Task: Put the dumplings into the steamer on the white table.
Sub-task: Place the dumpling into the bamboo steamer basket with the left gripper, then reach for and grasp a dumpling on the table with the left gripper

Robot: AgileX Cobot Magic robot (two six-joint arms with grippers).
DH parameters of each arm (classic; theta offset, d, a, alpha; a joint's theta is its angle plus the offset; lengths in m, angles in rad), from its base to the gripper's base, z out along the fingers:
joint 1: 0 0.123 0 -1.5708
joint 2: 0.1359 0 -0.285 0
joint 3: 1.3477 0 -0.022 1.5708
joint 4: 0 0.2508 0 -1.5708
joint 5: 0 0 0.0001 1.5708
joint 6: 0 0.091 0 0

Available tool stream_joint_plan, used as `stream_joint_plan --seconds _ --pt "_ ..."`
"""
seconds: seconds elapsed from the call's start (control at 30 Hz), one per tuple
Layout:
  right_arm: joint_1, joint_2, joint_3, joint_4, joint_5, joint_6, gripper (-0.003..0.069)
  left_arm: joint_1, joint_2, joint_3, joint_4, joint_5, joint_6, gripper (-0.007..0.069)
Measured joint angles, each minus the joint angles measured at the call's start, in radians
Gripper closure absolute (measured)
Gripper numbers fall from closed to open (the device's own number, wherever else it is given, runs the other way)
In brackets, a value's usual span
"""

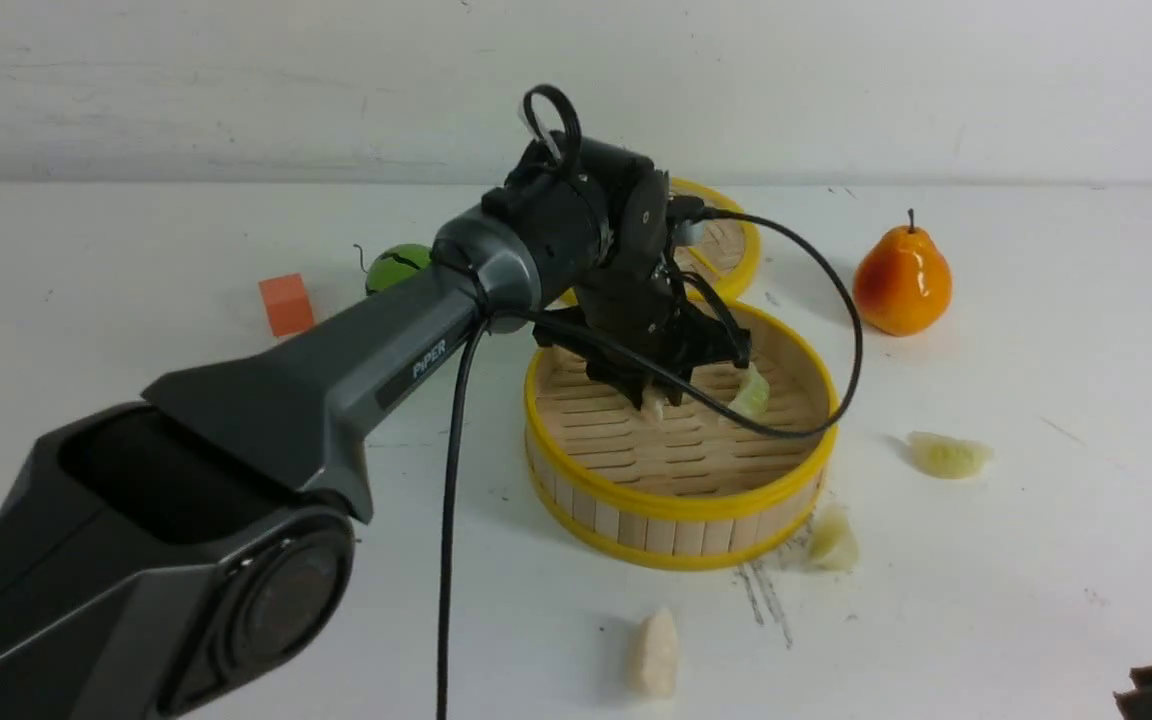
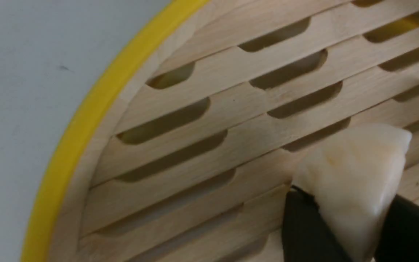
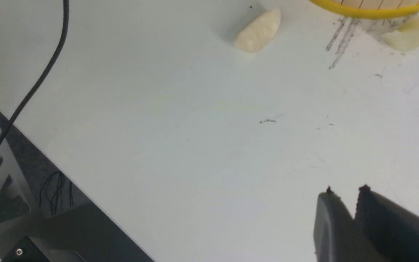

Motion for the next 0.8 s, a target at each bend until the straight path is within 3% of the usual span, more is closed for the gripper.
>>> stream_joint_plan --seconds 0.13,0.23,0.33,0.6,0.8 --pt "0.0 0.0 0.0 -0.008 -0.001 0.0 0.0553 -0.004 -0.003 -0.008 -0.006 0.007 0.006 0.0271" --pt "0.0 0.0 0.0 -0.008 -0.001 0.0 0.055 -0.005 -0.03 -0.05 -0.016 0.111 0.008 0.0141" --pt "0.0 0.0 0.0 -0.008 -0.005 0.0 0.0547 -0.005 -0.092 -0.106 -0.019 0.222 0.033 0.0074" --pt "0.0 0.0 0.0 -0.034 -0.035 0.0 0.0545 -0.005 -0.359 -0.024 -0.047 0.258 0.074 0.005" --pt "0.0 0.0 0.0 -0.056 -0.04 0.0 0.0539 -0.006 -0.629 0.396 -0.072 0.258 0.078 0.0074"
